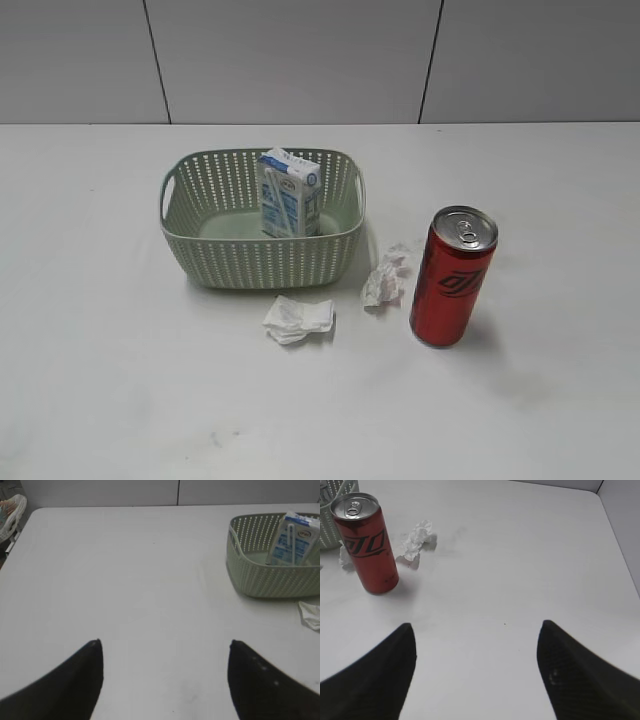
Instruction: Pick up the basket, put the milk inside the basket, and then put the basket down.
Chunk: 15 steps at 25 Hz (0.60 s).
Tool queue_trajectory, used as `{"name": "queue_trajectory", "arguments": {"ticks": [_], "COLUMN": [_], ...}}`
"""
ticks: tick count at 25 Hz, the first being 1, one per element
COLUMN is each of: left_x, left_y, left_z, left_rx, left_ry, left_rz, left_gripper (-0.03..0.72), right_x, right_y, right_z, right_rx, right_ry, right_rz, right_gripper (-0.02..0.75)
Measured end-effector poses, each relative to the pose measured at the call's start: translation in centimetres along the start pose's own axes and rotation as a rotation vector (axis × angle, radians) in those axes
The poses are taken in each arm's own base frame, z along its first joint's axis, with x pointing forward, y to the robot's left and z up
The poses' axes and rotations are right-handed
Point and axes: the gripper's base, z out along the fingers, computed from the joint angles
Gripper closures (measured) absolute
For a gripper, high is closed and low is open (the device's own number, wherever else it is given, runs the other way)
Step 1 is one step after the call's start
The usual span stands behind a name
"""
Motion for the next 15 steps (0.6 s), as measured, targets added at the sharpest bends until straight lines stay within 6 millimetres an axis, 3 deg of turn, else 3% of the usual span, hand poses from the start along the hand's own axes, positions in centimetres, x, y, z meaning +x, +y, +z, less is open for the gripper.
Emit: {"name": "queue_trajectory", "arguments": {"ticks": [15], "left_x": [0.2], "left_y": [0.24], "left_z": [-0.26], "left_rx": [-0.03], "left_ry": [-0.016], "left_rz": [-0.036], "left_gripper": [0.099], "right_x": [-0.01], "right_y": [0.0], "right_z": [0.0], "right_rx": [0.0], "right_ry": [-0.001], "right_rz": [-0.001], "right_gripper": [0.148]}}
